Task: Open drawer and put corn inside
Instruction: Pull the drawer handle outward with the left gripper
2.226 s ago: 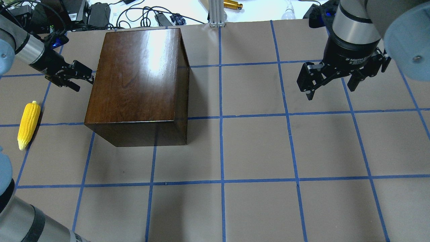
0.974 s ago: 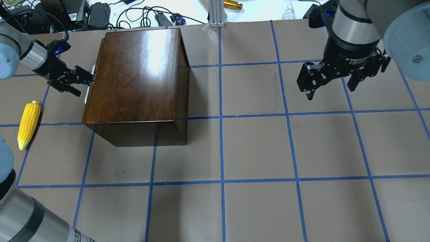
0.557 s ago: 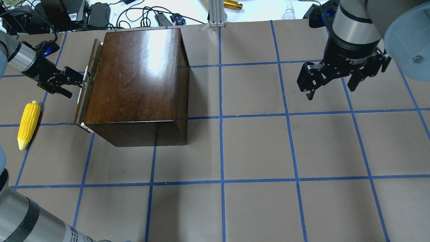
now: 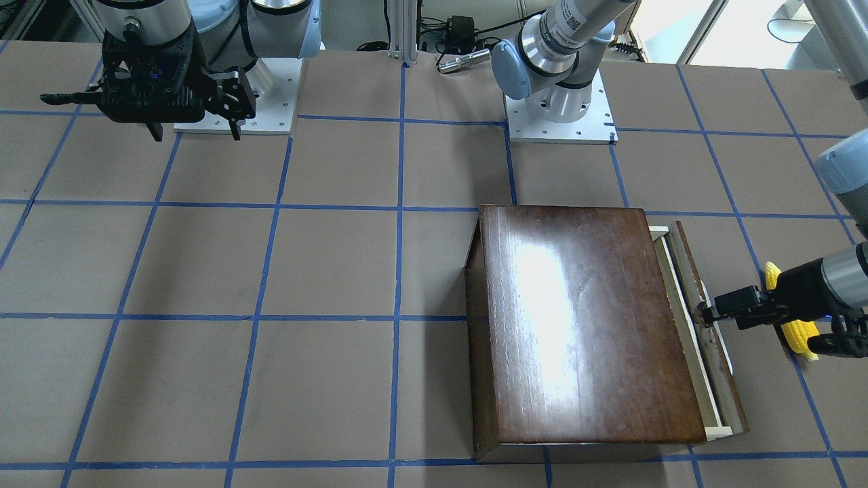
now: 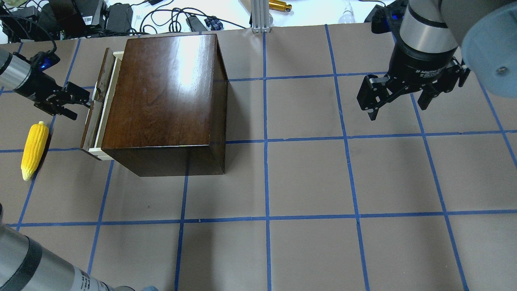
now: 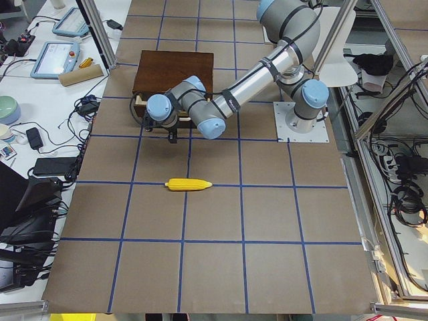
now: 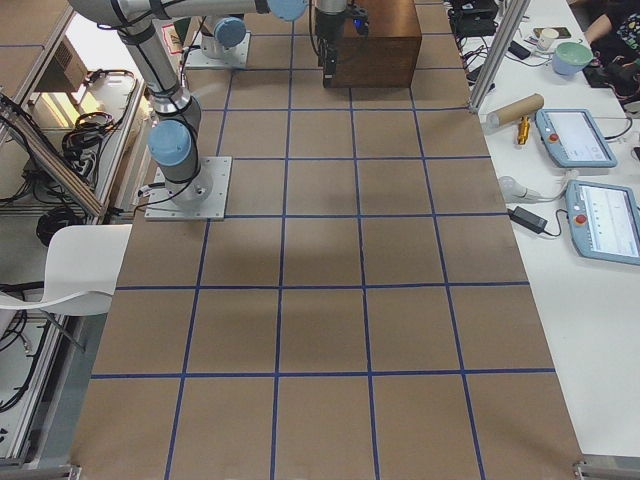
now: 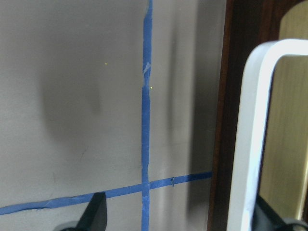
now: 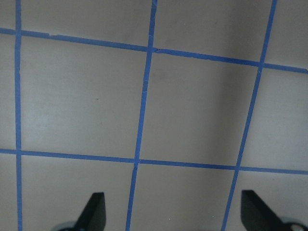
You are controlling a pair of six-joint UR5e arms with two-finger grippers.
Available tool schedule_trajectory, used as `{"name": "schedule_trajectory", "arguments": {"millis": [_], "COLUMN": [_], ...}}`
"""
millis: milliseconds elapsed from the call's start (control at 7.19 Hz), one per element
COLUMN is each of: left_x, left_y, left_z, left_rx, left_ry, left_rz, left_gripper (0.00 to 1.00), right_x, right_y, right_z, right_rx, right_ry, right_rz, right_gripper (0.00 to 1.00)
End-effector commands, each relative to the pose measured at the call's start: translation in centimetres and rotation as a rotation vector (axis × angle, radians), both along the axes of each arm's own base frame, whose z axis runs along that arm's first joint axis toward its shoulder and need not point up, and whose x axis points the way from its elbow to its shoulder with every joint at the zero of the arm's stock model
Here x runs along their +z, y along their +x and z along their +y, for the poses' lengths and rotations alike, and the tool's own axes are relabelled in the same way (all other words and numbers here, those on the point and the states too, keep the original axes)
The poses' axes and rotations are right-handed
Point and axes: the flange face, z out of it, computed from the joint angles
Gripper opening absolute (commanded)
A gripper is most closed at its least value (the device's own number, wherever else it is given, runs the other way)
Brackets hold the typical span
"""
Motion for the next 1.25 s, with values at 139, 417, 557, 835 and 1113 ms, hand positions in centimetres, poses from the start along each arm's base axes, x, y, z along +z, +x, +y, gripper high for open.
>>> {"name": "schedule_trajectory", "arguments": {"millis": [139, 417, 557, 835, 1113], "left_x": [-0.3, -0.2, -0.3, -0.2, -0.2], "left_y": [2.5, 3.9, 4.4, 5.9, 6.9], "left_z": [0.7, 1.2, 1.4, 2.0, 2.5], "left_rx": [0.032, 0.053, 0.055, 0.050, 0.064], "left_ry": [-0.001, -0.006, -0.007, -0.020, -0.023], "left_rz": [-0.008, -0.011, -0.010, -0.010, -0.011], "left_gripper": [1.00, 1.00, 1.00, 1.00, 1.00], "right_x": [-0.1, 0.0, -0.1, 0.0, 0.0], "right_y": [0.0, 0.0, 0.0, 0.0, 0.0], "right_z": [0.0, 0.0, 0.0, 0.0, 0.0], "right_rx": [0.000, 0.000, 0.001, 0.001, 0.000], "right_ry": [0.001, 0.000, 0.001, 0.000, 0.000], "right_rz": [0.000, 0.000, 0.000, 0.000, 0.000], "right_gripper": [1.00, 1.00, 1.00, 1.00, 1.00]}}
